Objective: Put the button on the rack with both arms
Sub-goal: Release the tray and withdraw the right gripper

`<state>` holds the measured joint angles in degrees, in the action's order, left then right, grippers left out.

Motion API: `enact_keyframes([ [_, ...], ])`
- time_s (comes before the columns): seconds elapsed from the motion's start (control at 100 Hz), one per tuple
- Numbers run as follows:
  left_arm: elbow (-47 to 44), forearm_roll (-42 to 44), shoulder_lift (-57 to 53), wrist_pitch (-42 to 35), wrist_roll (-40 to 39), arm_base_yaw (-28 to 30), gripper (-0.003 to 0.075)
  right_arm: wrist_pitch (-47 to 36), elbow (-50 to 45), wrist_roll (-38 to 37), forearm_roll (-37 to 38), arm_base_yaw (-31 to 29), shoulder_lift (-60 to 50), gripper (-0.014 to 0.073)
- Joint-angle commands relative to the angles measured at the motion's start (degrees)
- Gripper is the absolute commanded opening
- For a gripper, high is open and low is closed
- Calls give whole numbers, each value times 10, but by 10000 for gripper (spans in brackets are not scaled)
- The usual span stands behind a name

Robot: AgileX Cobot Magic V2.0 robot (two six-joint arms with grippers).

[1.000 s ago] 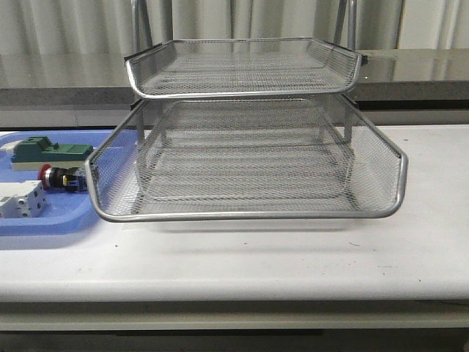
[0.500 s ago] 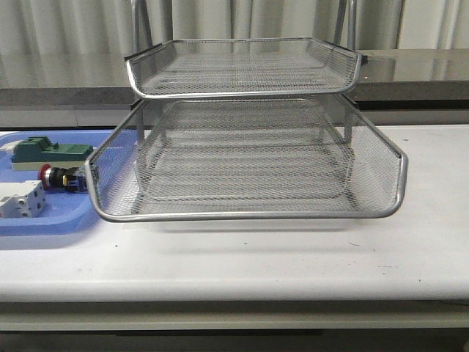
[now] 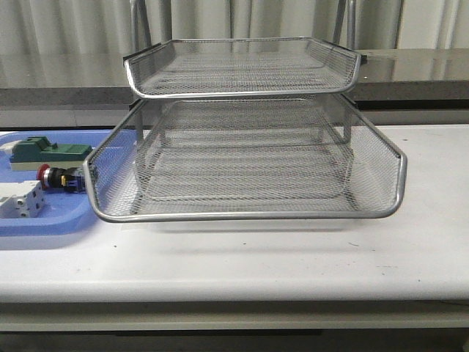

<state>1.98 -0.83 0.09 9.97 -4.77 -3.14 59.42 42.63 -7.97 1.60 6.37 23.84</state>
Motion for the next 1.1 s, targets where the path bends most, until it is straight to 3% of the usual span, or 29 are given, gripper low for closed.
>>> enact_keyframes([
  [0.0,54,-19,31,-26,-6,-3,-20,-33,19,2,9,-1,6,-70],
  [0.13,128,-20,97,-12,-6,-3,-20,-33,19,2,9,-1,6,-70],
  [0.37,315,-15,296,117,-5,-3,-20,-33,19,2,9,-1,6,-70],
  [0.65,523,-15,559,272,86,-3,-20,-33,19,2,9,-1,6,-70],
  [0.85,624,-16,711,315,142,-3,-20,-33,19,2,9,-1,6,-70],
  [1.09,678,-26,791,332,176,-5,-4,-33,19,2,9,-1,6,-70],
])
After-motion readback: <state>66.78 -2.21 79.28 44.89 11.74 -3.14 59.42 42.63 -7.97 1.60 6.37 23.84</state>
